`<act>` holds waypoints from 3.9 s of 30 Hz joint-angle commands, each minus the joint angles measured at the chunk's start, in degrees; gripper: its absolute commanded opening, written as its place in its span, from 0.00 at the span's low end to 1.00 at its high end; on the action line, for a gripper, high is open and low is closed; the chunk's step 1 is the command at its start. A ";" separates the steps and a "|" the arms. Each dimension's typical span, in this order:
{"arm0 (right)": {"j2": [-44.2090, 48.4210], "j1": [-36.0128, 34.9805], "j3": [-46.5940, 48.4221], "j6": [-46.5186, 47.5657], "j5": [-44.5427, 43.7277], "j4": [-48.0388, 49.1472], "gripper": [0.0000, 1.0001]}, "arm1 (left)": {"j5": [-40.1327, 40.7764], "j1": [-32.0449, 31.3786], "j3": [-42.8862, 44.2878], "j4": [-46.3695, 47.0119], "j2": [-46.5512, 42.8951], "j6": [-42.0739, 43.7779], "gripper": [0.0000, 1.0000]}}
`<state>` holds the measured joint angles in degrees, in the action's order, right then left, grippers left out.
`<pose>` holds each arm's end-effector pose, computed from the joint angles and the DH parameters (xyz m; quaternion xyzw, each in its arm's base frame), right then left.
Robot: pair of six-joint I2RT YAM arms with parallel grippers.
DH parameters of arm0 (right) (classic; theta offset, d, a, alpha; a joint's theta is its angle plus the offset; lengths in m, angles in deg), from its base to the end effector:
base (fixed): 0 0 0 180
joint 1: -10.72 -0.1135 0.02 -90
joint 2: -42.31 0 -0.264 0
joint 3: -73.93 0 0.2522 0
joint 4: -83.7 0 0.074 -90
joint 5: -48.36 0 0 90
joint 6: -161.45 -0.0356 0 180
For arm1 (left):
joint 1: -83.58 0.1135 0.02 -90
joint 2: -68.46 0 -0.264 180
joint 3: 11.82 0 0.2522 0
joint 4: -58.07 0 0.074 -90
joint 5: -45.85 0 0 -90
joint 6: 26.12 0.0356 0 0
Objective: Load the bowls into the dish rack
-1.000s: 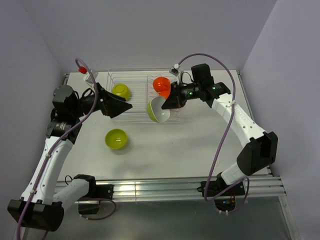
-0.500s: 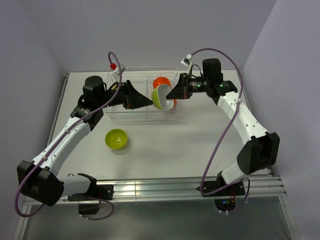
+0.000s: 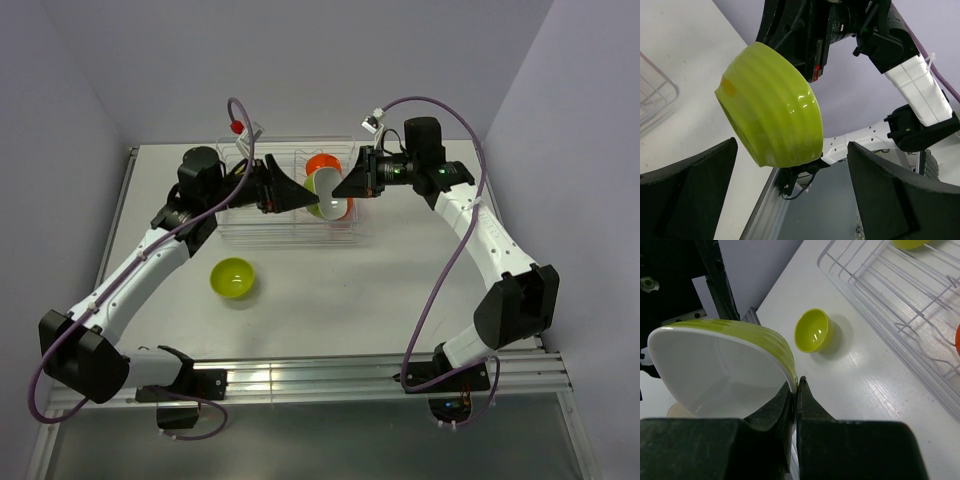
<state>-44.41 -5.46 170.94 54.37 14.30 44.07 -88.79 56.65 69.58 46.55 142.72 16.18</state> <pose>0.3134 0.1217 0.3761 -0.2308 0.7641 0.5155 0.3115 0.2541 -0.1571 0.3914 0.1315 0.7141 -0.6027 0.3311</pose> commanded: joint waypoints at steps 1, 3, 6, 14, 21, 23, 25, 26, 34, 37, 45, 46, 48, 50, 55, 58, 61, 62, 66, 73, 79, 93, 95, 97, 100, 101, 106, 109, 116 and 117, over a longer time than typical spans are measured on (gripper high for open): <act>1.02 0.01 0.52 -0.23 -0.92 1.96 0.00 | 2.63 -1.18 3.20 -0.92 0.62 2.35 0.97; 1.02 0.01 0.78 -0.06 -1.97 1.52 0.00 | 3.24 -1.62 3.73 -1.45 0.89 3.40 0.94; 1.11 0.01 0.96 0.29 -3.64 0.73 0.00 | 3.34 -2.15 4.35 -1.63 1.50 3.76 0.90; 1.55 -0.25 0.78 0.91 -5.32 0.12 0.00 | 4.39 -2.59 4.70 -1.98 2.29 4.02 0.73; 1.81 -1.57 0.96 2.05 -7.07 -0.76 0.00 | 5.53 -2.68 5.40 -2.06 2.91 4.55 0.62; 1.90 -1.74 0.96 2.14 -7.25 -0.85 0.00 | 5.71 -2.68 5.31 -2.06 2.91 4.37 0.60; 1.90 -1.83 0.96 2.40 -7.69 -1.03 0.00 | 5.79 -2.68 5.05 -2.06 2.91 4.29 0.55; 2.08 -1.83 0.87 2.40 -7.60 -1.03 0.00 | 6.06 -2.68 5.05 -2.06 2.91 4.37 0.52; 1.73 -1.83 1.31 3.28 -6.90 -1.64 0.34 | 7.37 -2.59 4.52 -4.70 2.38 5.51 0.00; 1.64 -1.83 1.40 3.20 -6.90 -1.73 0.44 | 7.73 -2.59 4.43 -5.05 2.12 5.95 0.00; 1.73 -1.83 1.48 3.28 -6.90 -1.82 0.69 | 8.52 -1.98 3.82 -5.58 1.59 6.39 0.00; 1.73 -1.83 1.48 3.37 -6.99 -1.90 0.71 | 8.61 -1.89 3.64 -5.58 1.59 6.48 0.00; 1.73 -1.83 1.40 3.46 -6.99 -2.08 0.85 | 9.13 -1.63 3.47 -6.19 1.50 6.92 0.00; 1.99 -1.83 1.48 3.81 -7.16 -2.26 0.94 | 10.27 -1.19 3.47 -6.81 1.50 7.80 0.00; 2.52 -1.83 1.66 4.42 -7.78 -2.96 0.99 | 12.12 0.39 3.29 -9.18 1.24 9.82 0.00; 3.13 -1.66 1.92 4.78 -8.04 -3.49 1.00 | 14.05 1.36 3.29 -10.67 0.89 12.19 0.00; 3.48 -1.22 2.27 4.95 -8.04 -3.93 1.00 | 16.60 2.24 3.90 -14.01 1.06 14.74 0.00; 3.75 -1.04 2.45 5.04 -8.13 -4.10 1.00 | 17.21 2.59 4.17 -15.32 1.15 15.35 0.00; 3.49 -0.25 3.15 5.83 -8.39 -5.24 1.00 | 19.94 4.87 6.10 -18.75 1.59 18.95 0.00; 3.13 0.45 3.77 7.50 -9.27 -7.62 1.00 | 26.71 7.25 9.44 -23.25 3.79 28.70 0.00; 3.14 0.72 3.59 8.38 -9.54 -8.67 1.00 | 29.09 8.04 10.32 -19.65 5.63 46.62 0.00; 2.61 1.07 3.42 9.00 -9.98 -9.38 1.00 | 14.93 10.50 13.67 -21.14 11.87 93.83 0.00; 2.43 1.15 3.42 9.00 -10.06 -9.38 1.00 | 16.25 10.59 12.35 -20.26 12.49 98.82 0.00; 2.34 1.33 3.33 9.00 -10.24 -9.29 1.00 | 17.30 10.50 11.12 -17.63 12.66 101.39 0.00; 2.43 1.94 3.33 9.00 -10.33 -9.46 1.00 | 19.15 10.42 9.18 -13.24 13.72 103.95 0.00; 2.43 2.03 3.24 9.00 -10.50 -9.55 1.00 | 20.81 10.33 8.92 -12.27 14.76 104.30 0.00; 2.52 4.05 2.80 9.00 -10.68 -9.64 1.00 | 28.72 9.02 10.31 -7.34 19.77 103.69 0.00; 2.34 5.19 2.80 8.73 -10.24 -9.73 1.00 | 35.31 7.09 14.69 -10.04 24.07 101.41 0.00; 2.78 6.87 1.92 8.64 -9.80 -9.64 1.00 | 43.31 4.00 19.63 -12.34 30.23 101.84 0.00; 2.78 7.04 1.84 8.73 -9.71 -9.73 1.00 | 44.46 3.39 20.25 -12.70 31.03 102.02 0.00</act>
<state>-43.49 0.81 172.12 62.39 4.25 34.37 -49.91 61.48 85.27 32.37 173.01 117.23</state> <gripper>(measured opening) 0.997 0.595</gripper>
